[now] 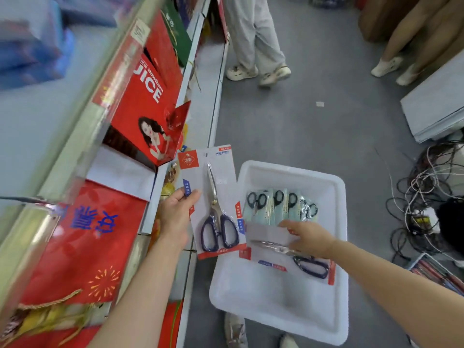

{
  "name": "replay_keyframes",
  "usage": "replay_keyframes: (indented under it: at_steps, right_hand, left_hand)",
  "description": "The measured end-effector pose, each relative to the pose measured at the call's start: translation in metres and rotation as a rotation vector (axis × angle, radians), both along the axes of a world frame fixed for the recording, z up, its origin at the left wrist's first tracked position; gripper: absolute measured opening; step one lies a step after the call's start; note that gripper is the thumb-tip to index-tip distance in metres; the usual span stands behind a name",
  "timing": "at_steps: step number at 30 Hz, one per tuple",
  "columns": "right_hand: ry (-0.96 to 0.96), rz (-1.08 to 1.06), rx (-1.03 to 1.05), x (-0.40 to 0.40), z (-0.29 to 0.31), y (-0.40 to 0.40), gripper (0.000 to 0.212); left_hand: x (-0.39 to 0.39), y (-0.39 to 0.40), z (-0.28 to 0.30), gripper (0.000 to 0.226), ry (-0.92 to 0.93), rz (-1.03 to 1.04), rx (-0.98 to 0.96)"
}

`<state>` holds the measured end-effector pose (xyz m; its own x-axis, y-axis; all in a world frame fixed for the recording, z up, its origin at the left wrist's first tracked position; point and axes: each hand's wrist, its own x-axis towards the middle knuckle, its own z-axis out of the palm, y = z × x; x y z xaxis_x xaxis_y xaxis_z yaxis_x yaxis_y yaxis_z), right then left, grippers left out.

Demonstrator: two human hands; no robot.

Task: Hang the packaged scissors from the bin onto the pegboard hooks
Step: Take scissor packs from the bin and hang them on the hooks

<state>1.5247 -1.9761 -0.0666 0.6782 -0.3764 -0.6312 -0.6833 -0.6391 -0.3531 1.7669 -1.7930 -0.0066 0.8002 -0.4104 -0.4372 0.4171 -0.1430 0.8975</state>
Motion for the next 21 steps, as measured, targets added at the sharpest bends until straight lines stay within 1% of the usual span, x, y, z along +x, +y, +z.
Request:
replay_keyframes:
  at_steps: [1,2,4,6,9,13,15,18,21]
  right_hand:
    - [-0.054,-0.066,0.017,-0.006,0.007,-0.002,0.056]
    - [-0.114,-0.116,0.035,-0.011,0.018,-0.002,0.066]
    - [-0.263,-0.208,0.087,-0.018,0.04,0.0,0.073]
    - [-0.4,-0.299,0.152,-0.021,0.065,0.005,0.073]
    - [-0.566,-0.378,0.238,-0.017,0.106,0.021,0.068]
    - [-0.776,-0.432,0.41,0.004,0.154,0.05,0.068]
    - [-0.874,-0.408,0.501,0.017,0.179,0.068,0.068]
    - [-0.966,-0.358,0.592,0.035,0.219,0.1,0.068]
    - [-1.042,-0.285,0.636,0.051,0.253,0.137,0.067]
  left_hand:
    - [-0.004,0.004,0.009,0.02,-0.006,0.027,-0.019]
    - [-0.009,0.008,0.02,0.019,-0.016,0.056,-0.042]
    - [-0.02,0.02,0.038,0.017,-0.072,0.131,-0.066]
    - [-0.033,0.035,0.059,0.018,-0.161,0.241,-0.097]
    - [-0.053,0.059,0.105,0.028,-0.305,0.394,-0.167]
    - [-0.069,0.094,0.17,0.042,-0.506,0.501,-0.222]
    - [-0.074,0.115,0.197,0.047,-0.601,0.567,-0.222]
    - [-0.079,0.154,0.23,0.056,-0.688,0.719,-0.184]
    - [-0.086,0.2,0.261,0.064,-0.785,0.836,-0.075]
